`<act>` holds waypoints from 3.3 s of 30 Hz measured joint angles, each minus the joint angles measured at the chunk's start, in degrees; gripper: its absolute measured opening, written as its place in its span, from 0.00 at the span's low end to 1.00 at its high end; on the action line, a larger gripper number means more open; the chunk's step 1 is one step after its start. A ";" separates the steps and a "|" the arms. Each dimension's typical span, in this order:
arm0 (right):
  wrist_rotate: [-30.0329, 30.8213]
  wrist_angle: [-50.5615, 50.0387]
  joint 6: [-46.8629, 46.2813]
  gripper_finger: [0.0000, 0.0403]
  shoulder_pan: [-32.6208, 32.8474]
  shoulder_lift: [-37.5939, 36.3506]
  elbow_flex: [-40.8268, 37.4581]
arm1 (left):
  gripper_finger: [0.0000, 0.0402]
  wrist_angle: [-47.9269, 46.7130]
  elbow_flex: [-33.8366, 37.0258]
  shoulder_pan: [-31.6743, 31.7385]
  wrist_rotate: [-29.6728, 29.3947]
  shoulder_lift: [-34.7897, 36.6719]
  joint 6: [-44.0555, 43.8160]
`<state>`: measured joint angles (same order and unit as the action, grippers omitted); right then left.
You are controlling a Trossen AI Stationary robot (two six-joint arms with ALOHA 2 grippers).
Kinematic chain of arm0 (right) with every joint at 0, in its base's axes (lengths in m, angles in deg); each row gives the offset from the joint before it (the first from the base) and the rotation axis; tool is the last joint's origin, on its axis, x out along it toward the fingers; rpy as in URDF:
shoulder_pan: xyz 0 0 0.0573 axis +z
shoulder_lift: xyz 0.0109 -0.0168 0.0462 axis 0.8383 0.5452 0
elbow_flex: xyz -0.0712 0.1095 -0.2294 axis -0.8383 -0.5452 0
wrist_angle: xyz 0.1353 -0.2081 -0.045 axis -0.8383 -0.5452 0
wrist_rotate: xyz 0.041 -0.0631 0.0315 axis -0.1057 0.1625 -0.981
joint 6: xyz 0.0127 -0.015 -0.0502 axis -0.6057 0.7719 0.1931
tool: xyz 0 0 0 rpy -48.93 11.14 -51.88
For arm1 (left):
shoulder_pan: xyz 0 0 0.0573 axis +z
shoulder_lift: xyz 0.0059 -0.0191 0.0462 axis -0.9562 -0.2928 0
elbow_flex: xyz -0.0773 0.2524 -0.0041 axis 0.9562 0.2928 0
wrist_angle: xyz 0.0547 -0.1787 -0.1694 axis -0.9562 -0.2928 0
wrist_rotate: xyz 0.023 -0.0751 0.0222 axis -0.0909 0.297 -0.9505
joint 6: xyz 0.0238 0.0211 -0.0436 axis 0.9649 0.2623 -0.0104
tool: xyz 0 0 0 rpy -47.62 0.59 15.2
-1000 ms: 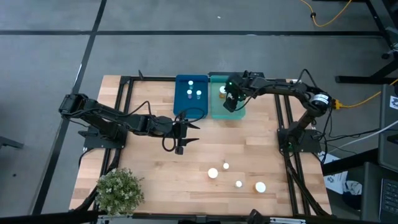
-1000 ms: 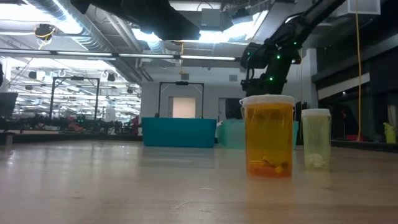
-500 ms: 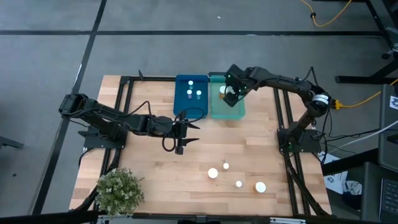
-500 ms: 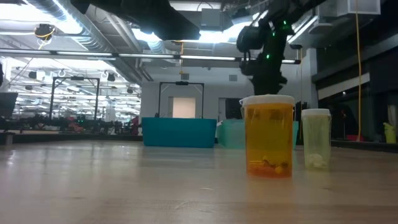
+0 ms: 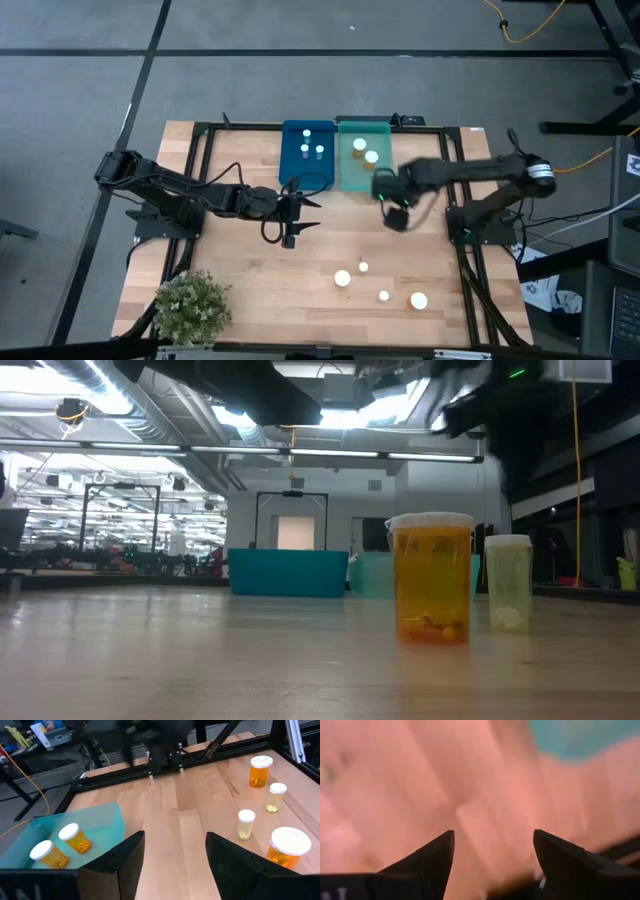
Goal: Pick and place medicine bottles into bin by pill shape (circle, oval)
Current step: Put the orange pill bottle into the light blue bin
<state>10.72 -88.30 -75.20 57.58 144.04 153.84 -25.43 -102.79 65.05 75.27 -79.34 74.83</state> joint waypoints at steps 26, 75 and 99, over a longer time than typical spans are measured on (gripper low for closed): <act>-9.87 24.32 -55.14 0.68 51.81 -1.42 -17.35 | 0.50 0.24 0.00 0.06 -0.01 -0.02 3.70; -5.21 39.87 -34.01 0.68 44.16 7.62 -17.33 | 0.50 0.00 0.00 0.46 -0.03 -0.02 3.11; 7.19 19.99 -20.30 0.50 40.12 7.62 -14.18 | 0.50 0.02 0.00 0.44 -0.03 -0.01 3.04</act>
<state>17.91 -68.31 -95.50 97.70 151.66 139.66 -25.41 -102.79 65.49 75.25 -79.35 77.87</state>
